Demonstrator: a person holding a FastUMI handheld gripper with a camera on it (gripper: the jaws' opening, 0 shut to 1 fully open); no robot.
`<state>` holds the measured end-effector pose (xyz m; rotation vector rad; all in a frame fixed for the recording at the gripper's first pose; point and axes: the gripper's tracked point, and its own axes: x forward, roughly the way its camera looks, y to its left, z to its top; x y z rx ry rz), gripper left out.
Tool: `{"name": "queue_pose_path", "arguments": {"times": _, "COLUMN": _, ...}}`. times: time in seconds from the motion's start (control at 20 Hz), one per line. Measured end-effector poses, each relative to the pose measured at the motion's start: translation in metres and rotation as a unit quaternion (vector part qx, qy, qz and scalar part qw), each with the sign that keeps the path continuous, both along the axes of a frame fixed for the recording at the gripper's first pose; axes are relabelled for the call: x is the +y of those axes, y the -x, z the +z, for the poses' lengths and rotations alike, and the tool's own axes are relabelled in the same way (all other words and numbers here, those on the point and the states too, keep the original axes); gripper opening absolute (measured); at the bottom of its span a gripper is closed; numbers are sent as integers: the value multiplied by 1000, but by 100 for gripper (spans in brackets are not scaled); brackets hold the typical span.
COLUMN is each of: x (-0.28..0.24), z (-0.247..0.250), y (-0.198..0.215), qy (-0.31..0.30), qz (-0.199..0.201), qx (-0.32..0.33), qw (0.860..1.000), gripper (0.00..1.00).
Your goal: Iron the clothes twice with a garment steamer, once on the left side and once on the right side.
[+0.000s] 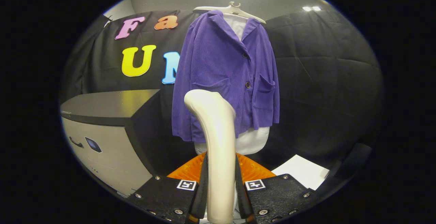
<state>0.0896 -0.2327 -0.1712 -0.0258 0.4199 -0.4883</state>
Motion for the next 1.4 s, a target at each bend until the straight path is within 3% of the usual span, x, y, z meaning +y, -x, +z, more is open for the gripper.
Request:
{"name": "queue_pose_path", "arguments": {"times": 0.35, "x": -21, "z": 102, "y": -14, "qy": 27, "qz": -20, "qx": -89, "qw": 995, "gripper": 37}}
{"name": "queue_pose_path", "arguments": {"times": 0.65, "x": -59, "z": 160, "y": -44, "qy": 54, "qz": -54, "qx": -139, "qw": 987, "gripper": 37}}
{"name": "queue_pose_path", "arguments": {"times": 1.15, "x": -144, "z": 213, "y": -124, "qy": 97, "qz": -116, "qx": -182, "qw": 972, "gripper": 37}}
{"name": "queue_pose_path", "arguments": {"times": 1.4, "x": -177, "z": 197, "y": -166, "qy": 103, "qz": -130, "qx": -162, "qw": 973, "gripper": 37}}
